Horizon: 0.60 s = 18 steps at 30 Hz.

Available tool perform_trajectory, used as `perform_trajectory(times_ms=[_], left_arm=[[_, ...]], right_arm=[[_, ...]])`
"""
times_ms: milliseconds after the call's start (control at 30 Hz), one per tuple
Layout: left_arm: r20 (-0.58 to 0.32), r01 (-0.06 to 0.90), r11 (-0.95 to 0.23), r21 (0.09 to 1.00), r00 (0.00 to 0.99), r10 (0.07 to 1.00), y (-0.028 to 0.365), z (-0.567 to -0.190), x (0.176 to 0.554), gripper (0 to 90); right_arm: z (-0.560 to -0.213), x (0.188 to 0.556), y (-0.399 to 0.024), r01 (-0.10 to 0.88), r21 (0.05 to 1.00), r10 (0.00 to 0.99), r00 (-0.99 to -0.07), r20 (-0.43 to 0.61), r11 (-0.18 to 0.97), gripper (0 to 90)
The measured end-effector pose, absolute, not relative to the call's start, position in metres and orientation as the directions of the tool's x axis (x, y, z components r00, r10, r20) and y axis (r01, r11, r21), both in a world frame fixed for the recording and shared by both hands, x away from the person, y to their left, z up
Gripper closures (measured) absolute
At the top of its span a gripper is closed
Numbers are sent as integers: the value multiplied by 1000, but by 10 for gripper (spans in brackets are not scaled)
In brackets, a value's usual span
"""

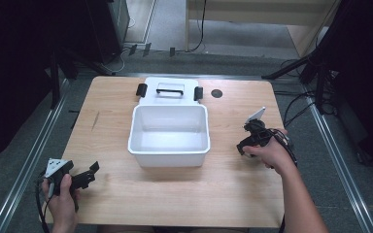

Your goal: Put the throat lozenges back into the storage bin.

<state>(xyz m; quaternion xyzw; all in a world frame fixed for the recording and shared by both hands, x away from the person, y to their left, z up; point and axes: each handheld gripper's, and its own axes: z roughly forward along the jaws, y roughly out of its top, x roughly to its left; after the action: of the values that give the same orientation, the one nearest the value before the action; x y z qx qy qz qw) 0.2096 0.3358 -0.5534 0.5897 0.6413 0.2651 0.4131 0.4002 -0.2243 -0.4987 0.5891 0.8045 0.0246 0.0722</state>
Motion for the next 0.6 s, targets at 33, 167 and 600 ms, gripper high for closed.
perform_trajectory(times_ms=[33,167,600], left_arm=[[-219,538,166,826,36,975,336,-553,210,0],[-219,538,166,826,36,975,336,-553,210,0],[-216,539,162,827,38,976,336,-553,210,0]], right_arm=[[-499,401,-224,946,123,952,-291,-92,301,103],[-502,406,-225,956,118,961,-256,-100,267,132],[-500,408,-226,957,141,965,-241,-101,254,208]])
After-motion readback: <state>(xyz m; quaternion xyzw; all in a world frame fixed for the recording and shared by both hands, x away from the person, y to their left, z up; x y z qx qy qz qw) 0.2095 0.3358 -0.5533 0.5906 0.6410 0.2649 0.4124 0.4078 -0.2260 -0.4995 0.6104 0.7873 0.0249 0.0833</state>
